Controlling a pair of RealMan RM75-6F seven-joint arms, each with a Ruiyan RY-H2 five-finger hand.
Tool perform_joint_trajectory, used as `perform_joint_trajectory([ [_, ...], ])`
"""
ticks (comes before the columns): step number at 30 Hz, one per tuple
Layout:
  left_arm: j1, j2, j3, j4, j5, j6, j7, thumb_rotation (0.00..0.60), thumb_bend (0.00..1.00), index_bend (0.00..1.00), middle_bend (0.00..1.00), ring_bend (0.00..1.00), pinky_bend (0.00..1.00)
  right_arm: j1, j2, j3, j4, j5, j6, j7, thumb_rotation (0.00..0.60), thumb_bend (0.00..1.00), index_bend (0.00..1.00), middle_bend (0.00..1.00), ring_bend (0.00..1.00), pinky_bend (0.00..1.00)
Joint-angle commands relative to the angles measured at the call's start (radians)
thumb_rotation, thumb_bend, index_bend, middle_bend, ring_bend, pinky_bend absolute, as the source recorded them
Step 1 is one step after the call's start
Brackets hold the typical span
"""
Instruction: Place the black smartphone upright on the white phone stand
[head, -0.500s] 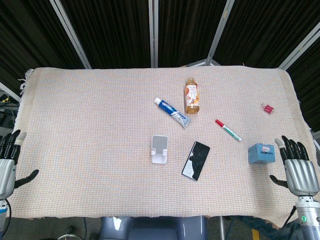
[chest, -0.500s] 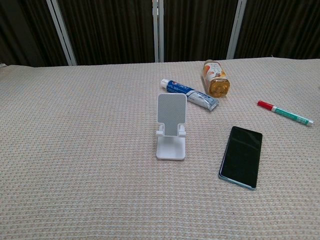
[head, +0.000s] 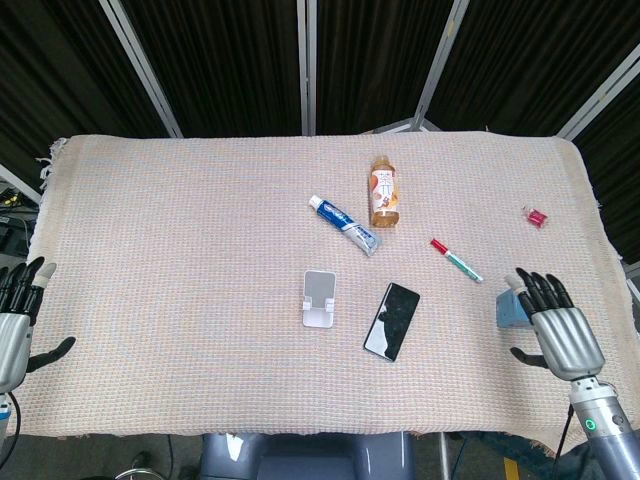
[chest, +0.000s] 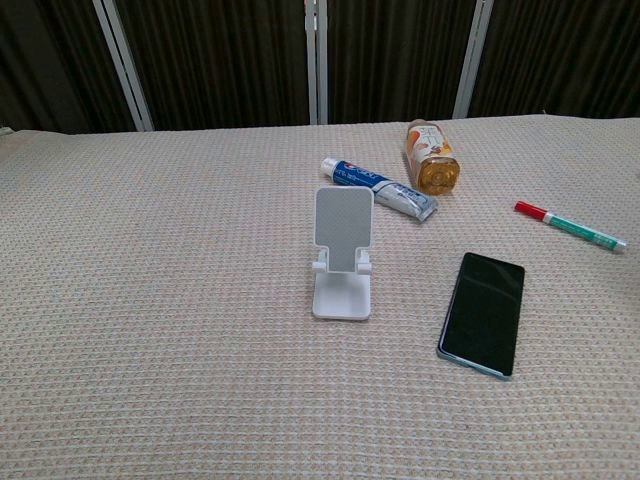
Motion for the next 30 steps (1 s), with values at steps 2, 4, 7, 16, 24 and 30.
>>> perform_joint_trajectory([
  [2, -0.006, -0.004, -0.018, 0.012, -0.02, -0.026, 0.0, 0.6, 0.0, 0.0, 0.0, 0.0, 0.0, 0.171, -0.033, -0.039, 0.162, -0.194, -0.144, 0.157, 0.6, 0.0, 0.11, 0.08, 0.03, 0.05],
  [4, -0.011, -0.009, -0.03, 0.017, -0.036, -0.047, 0.005, 0.6, 0.0, 0.0, 0.0, 0.0, 0.0, 0.247, -0.077, -0.058, 0.259, -0.28, -0.181, 0.2, 0.6, 0.0, 0.15, 0.14, 0.08, 0.11],
  [7, -0.021, -0.016, -0.051, 0.024, -0.065, -0.078, 0.019, 0.6, 0.0, 0.0, 0.0, 0.0, 0.0, 0.347, -0.186, -0.088, 0.41, -0.39, -0.185, 0.281, 0.6, 0.0, 0.18, 0.19, 0.14, 0.15],
  [16, -0.036, -0.039, -0.079, 0.048, -0.118, -0.156, 0.033, 0.6, 0.0, 0.0, 0.0, 0.0, 0.0, 0.518, -0.423, -0.166, 0.733, -0.529, -0.148, 0.403, 0.6, 0.0, 0.25, 0.23, 0.19, 0.2],
  [24, -0.031, -0.047, -0.093, 0.057, -0.126, -0.169, 0.044, 0.6, 0.0, 0.0, 0.0, 0.0, 0.0, 0.579, -0.496, -0.195, 0.795, -0.527, -0.137, 0.367, 0.6, 0.0, 0.22, 0.22, 0.19, 0.2],
  [30, -0.029, -0.051, -0.098, 0.062, -0.128, -0.178, 0.052, 0.6, 0.0, 0.0, 0.0, 0.0, 0.0, 0.596, -0.5, -0.2, 0.797, -0.503, -0.142, 0.337, 0.6, 0.0, 0.21, 0.2, 0.19, 0.2],
])
